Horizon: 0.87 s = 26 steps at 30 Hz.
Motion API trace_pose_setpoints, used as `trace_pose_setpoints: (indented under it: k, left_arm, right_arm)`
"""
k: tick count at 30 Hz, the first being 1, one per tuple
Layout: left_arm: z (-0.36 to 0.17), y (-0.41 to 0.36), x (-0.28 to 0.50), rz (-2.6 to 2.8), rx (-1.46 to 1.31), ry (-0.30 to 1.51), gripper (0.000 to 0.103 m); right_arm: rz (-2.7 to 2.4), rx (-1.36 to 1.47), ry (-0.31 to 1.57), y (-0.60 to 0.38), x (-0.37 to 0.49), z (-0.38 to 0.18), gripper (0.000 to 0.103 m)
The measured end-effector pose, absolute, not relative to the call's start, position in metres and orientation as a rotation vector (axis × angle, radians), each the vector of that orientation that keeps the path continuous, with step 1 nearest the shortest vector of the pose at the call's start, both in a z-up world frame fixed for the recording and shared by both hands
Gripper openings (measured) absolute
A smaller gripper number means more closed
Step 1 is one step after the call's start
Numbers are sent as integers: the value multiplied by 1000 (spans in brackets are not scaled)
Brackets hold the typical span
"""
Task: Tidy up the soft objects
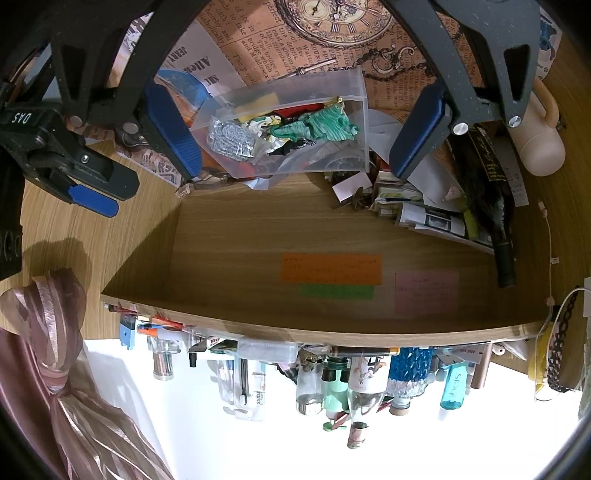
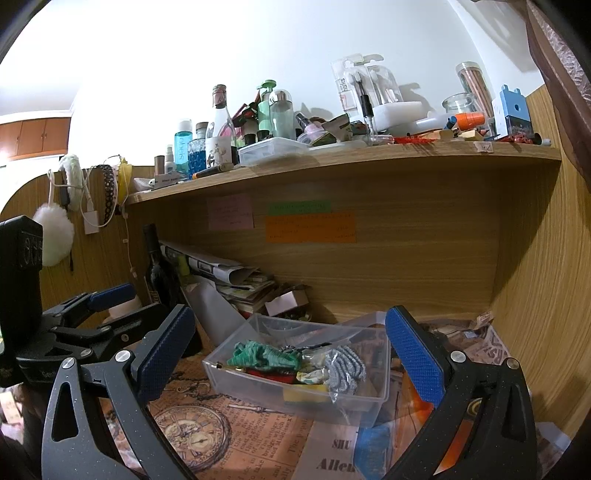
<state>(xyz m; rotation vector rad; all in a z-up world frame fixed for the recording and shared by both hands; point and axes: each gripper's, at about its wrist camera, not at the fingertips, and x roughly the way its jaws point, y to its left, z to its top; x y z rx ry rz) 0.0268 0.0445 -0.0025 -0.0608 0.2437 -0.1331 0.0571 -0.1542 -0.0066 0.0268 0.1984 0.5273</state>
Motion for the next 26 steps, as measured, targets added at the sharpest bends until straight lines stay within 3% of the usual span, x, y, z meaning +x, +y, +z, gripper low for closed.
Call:
trace_pose_setpoints:
  k: [26]
  left_arm:
    - [-4,44,30,-135,-57,251,103]
  right_arm:
    - [509,31,230,-145,58,-15,103]
